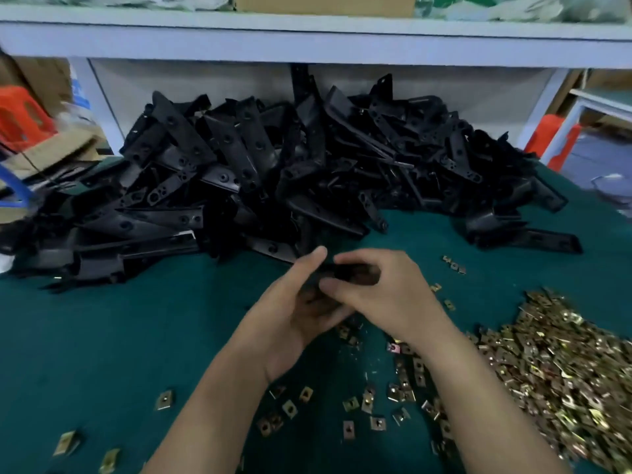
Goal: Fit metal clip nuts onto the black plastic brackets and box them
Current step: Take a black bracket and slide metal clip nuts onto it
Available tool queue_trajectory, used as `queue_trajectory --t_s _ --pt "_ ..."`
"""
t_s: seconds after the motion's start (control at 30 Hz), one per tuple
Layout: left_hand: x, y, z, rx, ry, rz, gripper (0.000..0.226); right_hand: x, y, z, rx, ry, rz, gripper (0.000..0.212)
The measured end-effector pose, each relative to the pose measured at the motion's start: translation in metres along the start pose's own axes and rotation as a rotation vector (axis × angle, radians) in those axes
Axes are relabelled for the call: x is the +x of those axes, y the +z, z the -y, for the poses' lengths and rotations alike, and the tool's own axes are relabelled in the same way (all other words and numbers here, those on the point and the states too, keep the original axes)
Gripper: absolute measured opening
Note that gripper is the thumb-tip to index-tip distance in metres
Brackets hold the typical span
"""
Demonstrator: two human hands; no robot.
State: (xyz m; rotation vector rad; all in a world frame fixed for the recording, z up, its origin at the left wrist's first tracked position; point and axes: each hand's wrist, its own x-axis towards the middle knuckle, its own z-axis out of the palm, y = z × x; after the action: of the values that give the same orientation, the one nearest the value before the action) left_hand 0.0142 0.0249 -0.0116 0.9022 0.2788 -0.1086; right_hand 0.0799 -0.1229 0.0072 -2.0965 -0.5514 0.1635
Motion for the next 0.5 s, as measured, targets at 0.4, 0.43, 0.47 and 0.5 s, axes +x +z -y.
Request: queue_trajectory --t_s 0.4,0.43,0.47,0.5 --pt "-0.004 -0.016 -0.01 -0.245 0.09 0.021 0.03 0.0 -0.011 -0.033 -0.372 0.028 0.281 0.036" --pt "-0.005 -0.018 -0.011 -0.254 0.097 0.025 0.03 0.0 -0.007 -0.032 -0.36 -0.001 0.25 0.03" --pt "-0.005 -0.018 -0.012 -0.256 0.099 0.022 0.032 0.001 -0.004 -0.032 -0.342 -0.025 0.21 0.025" --pt "-0.006 -0.019 -0.013 -0.256 0.1 0.019 0.034 0.001 0.0 -0.033 -0.317 -0.042 0.168 0.024"
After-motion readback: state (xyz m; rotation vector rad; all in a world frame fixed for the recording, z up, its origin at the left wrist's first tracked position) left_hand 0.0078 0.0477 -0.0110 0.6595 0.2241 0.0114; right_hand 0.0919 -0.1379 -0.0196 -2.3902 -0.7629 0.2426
